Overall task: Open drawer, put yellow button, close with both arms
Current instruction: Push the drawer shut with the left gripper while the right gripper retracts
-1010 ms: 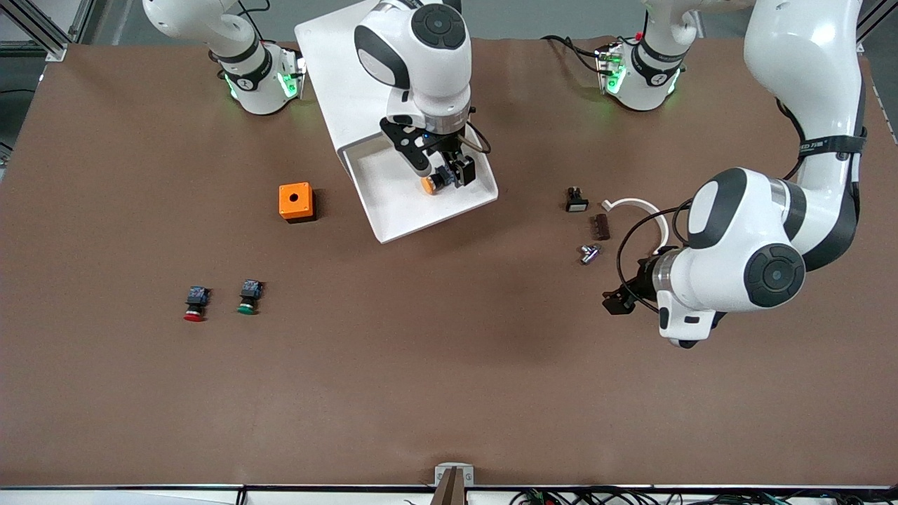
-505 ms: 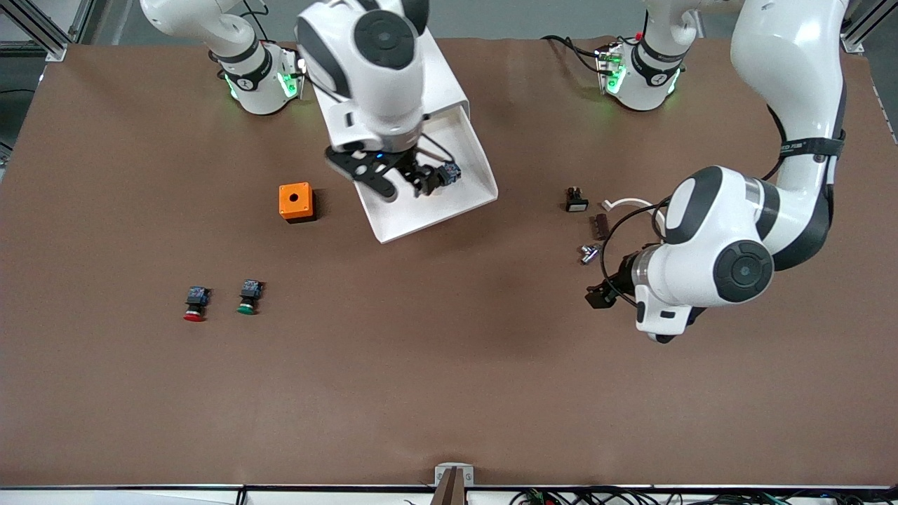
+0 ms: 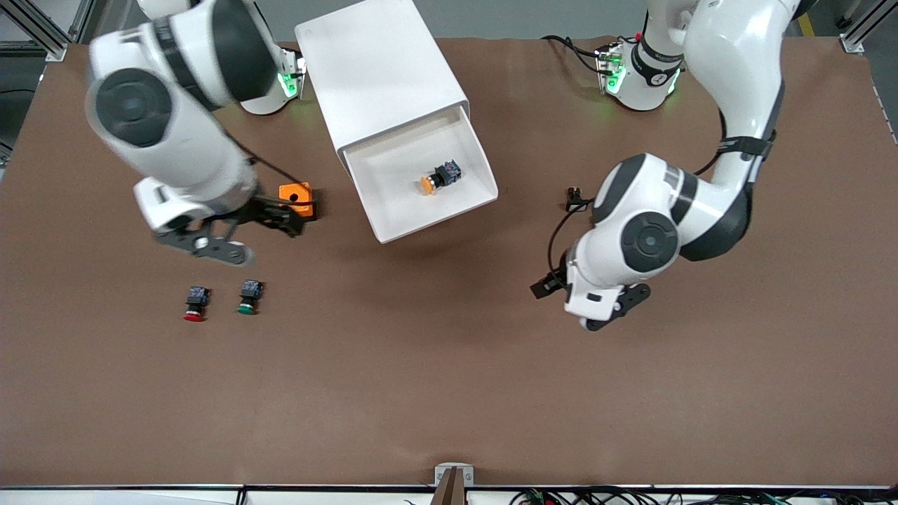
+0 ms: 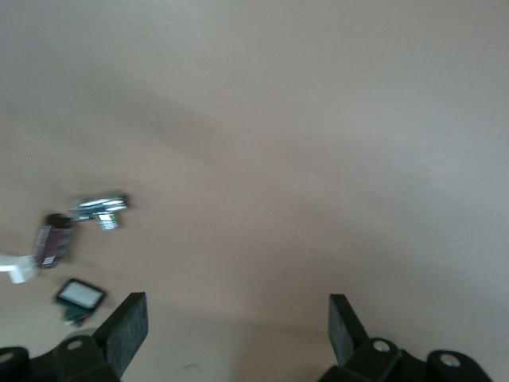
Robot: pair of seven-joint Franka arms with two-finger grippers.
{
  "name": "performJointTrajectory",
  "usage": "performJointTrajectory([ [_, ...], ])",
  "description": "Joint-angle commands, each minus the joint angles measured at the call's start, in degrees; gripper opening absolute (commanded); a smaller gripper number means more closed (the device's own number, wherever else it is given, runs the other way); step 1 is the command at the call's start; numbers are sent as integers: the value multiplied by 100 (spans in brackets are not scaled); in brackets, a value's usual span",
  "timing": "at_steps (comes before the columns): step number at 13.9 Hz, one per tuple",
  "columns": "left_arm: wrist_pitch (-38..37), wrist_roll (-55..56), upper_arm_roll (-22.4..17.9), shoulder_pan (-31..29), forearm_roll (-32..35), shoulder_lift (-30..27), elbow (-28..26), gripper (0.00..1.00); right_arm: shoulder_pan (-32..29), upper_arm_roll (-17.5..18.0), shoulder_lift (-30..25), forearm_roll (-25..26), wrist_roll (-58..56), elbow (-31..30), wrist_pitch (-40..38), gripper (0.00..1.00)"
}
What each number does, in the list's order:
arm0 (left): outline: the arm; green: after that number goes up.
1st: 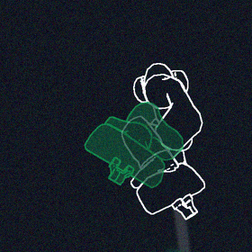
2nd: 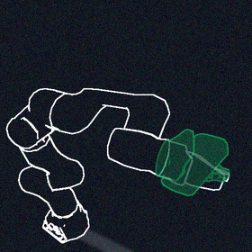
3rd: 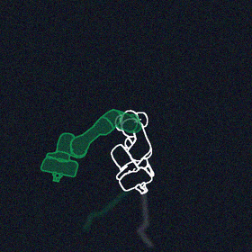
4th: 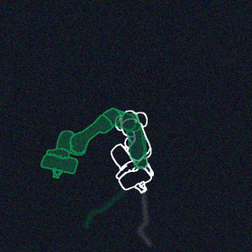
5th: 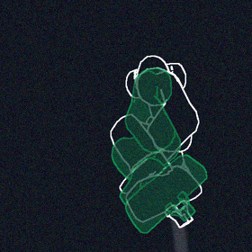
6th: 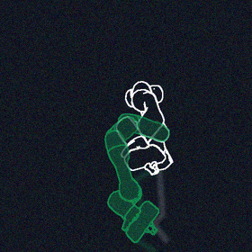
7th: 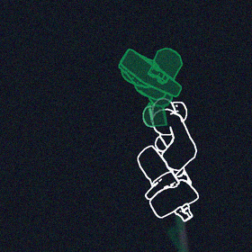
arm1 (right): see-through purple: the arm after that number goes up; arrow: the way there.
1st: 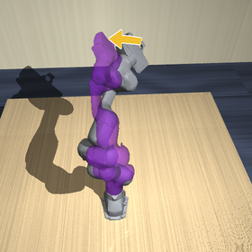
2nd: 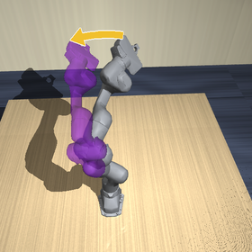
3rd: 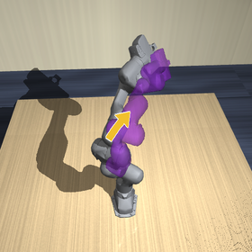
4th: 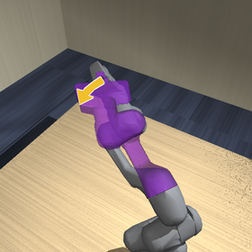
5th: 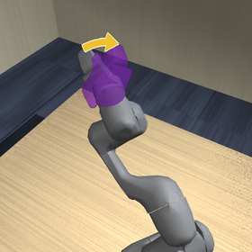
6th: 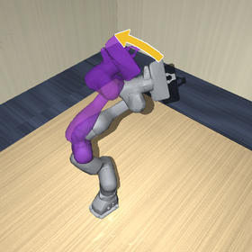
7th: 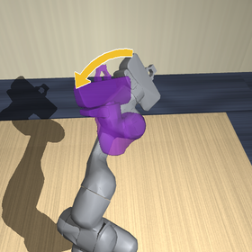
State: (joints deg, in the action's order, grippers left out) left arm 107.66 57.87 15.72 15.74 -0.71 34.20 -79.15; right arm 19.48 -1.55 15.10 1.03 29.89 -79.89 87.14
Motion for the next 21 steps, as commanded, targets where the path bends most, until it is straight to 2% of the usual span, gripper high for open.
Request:
performJointTrajectory([
  [1, 501, -83, -7, 393, 184, 69, -144, 100, -733, 129, -253, -6, -1271, -9, -425, 100],
  [4, 511, -48, -7, 842, 431, 87, -144, 100, -1463, 102, -385, 90, -2441, 8, -654, 100],
  [6, 511, 13, 28, 1053, 387, 87, -179, 100, -1920, 120, -421, 160, -2716, 8, -664, 100],
  [9, 511, 241, 37, 1405, 361, 52, -311, 100, -2316, 120, -421, 406, -3426, 17, -664, 100],
  [14, 493, 918, 194, 1774, 361, 17, -408, 100, -2300, 146, -368, 582, -3508, 209, -698, 100],
  [17, 458, 1375, 590, 1775, 361, -53, -557, 100, -2335, 164, -368, 592, -3499, 605, -699, 100],
  [21, 449, 1823, 1073, 1775, 361, -124, -812, 100, -2300, 181, -455, 443, -3438, 580, -795, 100],
])
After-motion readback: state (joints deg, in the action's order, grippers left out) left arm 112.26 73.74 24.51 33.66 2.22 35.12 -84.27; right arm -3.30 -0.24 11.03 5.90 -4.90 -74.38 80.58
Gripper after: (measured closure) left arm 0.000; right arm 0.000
